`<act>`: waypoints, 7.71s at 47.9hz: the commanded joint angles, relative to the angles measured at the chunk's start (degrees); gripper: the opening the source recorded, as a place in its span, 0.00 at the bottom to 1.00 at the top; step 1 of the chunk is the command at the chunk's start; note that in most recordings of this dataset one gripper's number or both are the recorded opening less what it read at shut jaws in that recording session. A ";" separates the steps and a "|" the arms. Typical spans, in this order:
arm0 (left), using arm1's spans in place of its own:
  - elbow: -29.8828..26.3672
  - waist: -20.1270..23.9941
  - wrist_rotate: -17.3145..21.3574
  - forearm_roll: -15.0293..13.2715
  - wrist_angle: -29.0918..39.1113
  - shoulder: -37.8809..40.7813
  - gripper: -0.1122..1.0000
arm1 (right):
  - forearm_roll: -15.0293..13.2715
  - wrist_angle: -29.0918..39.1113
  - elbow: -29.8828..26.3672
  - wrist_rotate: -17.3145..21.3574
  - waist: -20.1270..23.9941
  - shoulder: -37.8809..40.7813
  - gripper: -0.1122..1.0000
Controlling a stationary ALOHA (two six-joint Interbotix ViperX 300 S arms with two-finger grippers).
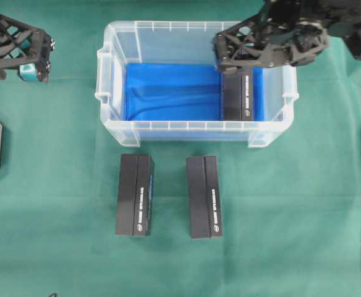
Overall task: Take out the box from the case.
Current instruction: 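Move the right gripper over the right black box in the bin, then lower the open right gripper around the right box and close it, then lift the black box upward out of the bin with the right gripper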
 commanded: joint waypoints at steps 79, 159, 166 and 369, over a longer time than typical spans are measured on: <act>-1.32 -0.18 0.53 -0.09 -0.44 -0.79 0.97 | 1.23 0.18 -3.34 0.26 0.26 1.05 0.93; -1.23 -1.05 0.53 -0.09 -2.11 -0.70 0.97 | 0.62 -9.67 6.68 3.87 -0.53 2.99 0.93; -1.23 -1.23 0.35 0.00 -2.37 -0.70 0.97 | 0.62 -11.51 7.38 3.78 -0.79 4.04 0.93; -0.97 -4.66 -0.79 0.26 -2.46 -0.79 0.97 | 2.29 20.39 -20.83 5.80 -1.49 3.08 0.69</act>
